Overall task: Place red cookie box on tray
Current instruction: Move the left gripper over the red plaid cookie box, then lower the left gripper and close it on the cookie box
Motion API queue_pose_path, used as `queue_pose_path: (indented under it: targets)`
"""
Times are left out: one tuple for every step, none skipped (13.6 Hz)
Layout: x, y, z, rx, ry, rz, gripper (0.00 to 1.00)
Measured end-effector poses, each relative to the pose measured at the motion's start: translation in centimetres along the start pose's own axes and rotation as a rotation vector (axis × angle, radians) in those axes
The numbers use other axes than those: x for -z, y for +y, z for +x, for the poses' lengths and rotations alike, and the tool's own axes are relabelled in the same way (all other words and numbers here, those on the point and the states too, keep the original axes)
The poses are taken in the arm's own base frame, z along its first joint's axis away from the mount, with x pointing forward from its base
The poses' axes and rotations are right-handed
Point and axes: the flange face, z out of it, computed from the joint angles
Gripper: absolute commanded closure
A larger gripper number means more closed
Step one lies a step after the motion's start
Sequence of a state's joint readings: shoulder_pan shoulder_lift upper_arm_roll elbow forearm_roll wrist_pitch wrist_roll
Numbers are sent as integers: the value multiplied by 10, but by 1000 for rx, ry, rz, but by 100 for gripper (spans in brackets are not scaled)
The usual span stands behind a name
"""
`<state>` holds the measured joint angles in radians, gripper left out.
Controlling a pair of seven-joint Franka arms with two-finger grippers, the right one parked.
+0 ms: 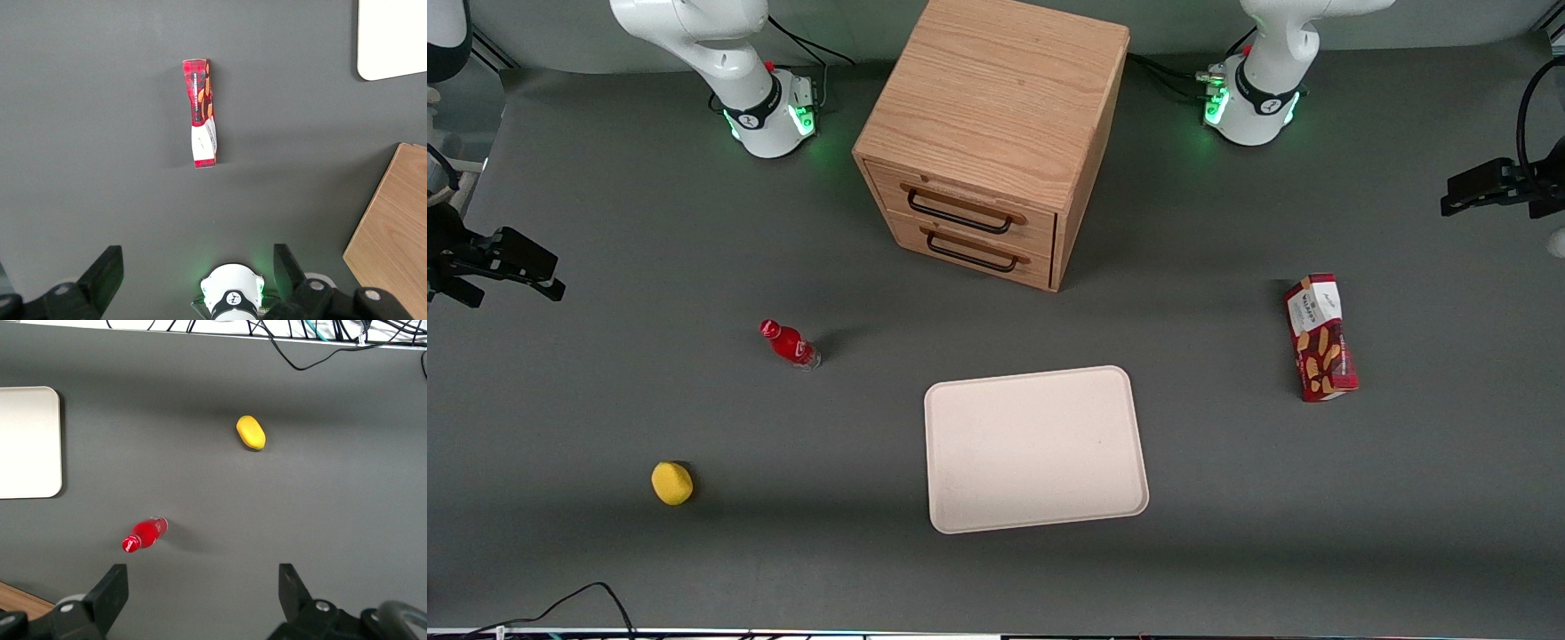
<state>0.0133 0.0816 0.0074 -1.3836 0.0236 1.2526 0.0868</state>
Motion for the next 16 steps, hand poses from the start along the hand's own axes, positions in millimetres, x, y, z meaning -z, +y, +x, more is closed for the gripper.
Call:
queue_pose_path:
  targets:
    - [0,-1,1,1,-1,1,0]
    - [-1,-1,2,2,-2,1,0]
    - [-2,-2,2,3,-5,2,0]
    - [-5,-3,4,5,-13,2,0]
    - [-12,-3,8,5,-28,3,0]
    - [-27,-4,14,5,-43,5,0]
    - [-48,-5,25,4,-49,7,0]
    - [-77,-6,36,4,-50,8,0]
    - [-112,-8,46,4,-41,10,0]
    - [-148,-9,52,4,-22,11,0]
    - [-184,-11,55,4,5,13,0]
    - [-217,-11,54,3,38,14,0]
    - [-247,-11,53,3,81,16,0]
    - [-273,-11,52,2,132,19,0]
    - [-297,-11,51,1,180,22,0]
    - [-321,-10,51,-1,217,24,0]
